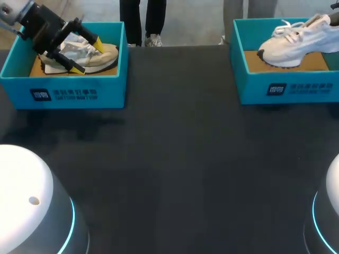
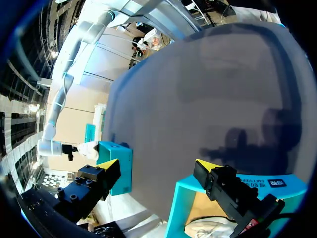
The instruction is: Take the shoe out of the shoebox, open the shoe tongue, remove and reinsert the insole, then place the shoe into the shoebox
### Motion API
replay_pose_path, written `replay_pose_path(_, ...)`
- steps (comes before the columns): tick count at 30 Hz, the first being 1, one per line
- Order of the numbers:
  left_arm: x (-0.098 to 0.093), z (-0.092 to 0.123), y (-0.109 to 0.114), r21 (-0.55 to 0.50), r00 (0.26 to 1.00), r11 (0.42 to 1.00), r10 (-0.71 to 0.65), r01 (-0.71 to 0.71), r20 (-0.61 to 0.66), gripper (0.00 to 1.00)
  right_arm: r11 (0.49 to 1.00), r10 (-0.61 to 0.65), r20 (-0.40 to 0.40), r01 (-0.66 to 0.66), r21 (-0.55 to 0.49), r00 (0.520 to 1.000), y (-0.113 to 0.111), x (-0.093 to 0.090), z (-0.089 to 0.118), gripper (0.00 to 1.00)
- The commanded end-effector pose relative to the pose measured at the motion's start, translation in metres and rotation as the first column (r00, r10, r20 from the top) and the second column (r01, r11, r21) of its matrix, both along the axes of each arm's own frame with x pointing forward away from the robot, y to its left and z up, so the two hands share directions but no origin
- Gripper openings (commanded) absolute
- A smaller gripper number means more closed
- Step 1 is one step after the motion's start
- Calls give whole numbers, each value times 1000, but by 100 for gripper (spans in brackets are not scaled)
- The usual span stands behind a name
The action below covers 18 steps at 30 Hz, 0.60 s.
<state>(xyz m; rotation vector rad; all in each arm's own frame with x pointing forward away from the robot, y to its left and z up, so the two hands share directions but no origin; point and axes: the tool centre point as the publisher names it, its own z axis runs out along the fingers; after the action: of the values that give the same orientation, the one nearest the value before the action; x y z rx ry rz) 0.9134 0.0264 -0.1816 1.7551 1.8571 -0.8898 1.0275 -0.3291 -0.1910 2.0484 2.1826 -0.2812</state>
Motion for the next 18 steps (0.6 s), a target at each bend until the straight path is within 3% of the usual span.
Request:
replay_pose_path(1,0,0,0,3,1000,1000,0,0,1,100,966,-256,61,257,-16,965,-2,-7,-1,0)
replay_pose_path(18,0,0,0,3,1000,1000,0,0,1,100,979,-196,43,198,-42,980,2,-11,-7,0)
